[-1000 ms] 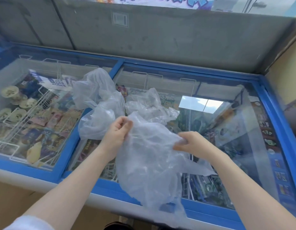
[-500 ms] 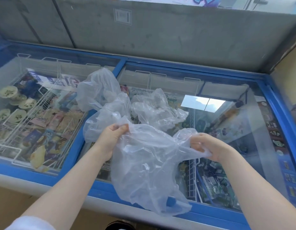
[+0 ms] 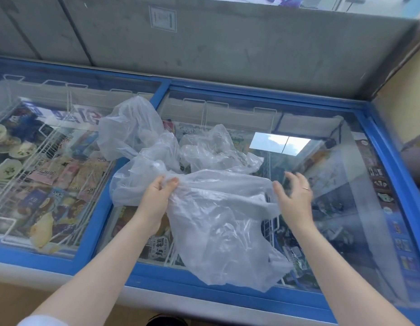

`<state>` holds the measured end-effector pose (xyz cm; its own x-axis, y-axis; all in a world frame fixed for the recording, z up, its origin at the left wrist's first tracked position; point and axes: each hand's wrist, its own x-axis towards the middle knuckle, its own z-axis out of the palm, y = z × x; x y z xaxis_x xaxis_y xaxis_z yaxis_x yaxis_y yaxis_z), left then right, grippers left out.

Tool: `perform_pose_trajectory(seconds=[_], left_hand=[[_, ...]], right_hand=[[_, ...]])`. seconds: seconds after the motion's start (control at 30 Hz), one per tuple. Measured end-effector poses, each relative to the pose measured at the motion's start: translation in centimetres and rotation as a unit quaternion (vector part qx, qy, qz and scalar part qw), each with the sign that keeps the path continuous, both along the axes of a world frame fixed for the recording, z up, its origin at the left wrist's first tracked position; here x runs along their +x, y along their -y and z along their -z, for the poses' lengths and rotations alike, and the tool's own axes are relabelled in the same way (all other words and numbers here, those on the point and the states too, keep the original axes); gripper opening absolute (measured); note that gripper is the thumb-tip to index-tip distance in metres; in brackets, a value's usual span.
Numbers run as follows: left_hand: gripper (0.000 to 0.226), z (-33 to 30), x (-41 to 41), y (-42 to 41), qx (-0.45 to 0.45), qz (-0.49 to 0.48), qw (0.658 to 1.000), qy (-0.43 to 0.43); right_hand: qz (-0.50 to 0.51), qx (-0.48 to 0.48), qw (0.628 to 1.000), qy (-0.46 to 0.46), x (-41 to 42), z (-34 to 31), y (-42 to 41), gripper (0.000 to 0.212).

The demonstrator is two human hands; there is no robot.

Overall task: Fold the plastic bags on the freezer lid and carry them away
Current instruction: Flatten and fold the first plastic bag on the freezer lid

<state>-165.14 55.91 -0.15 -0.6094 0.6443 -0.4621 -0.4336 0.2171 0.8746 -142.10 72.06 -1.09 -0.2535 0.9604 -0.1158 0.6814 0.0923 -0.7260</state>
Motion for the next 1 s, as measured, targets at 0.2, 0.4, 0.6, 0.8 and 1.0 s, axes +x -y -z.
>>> perform_pose_trajectory(seconds=[0.2,0.4,0.6,0.8,1.0], left_hand=[[0.016,-2.4,1.5,0.2,0.057,0.086,0.993,-0.049],[0.074,-3.5,0.5,1.6,0.066,0.193,0.978,-0.028],[0.023,-1.3,-0.3,5.1,-0.094,0.395,0.906,-0.117],[0.022,0.9,-1.7,5.4,-0.04,0.151,0.93,-0.332],[0.034,0.8,-1.7,5.2,0.04,0.269,0.832,-0.484]], right_hand=[[-0.369,0.072,0.926,0.035,-4.5,-1.9,3.4,0.052],[-0.208,-0.063,0.962,-0.165,-6.3,-3.2,3.6,0.025],[-0.056,-0.28,0.909,-0.303,-3.5,-1.7,1.4,0.02],[-0.187,-0.206,0.959,0.048,-1.8,0.8,2.2,0.009],[-0.115,-0.24,0.955,-0.129,-6.0,-2.4,3.2,0.036]])
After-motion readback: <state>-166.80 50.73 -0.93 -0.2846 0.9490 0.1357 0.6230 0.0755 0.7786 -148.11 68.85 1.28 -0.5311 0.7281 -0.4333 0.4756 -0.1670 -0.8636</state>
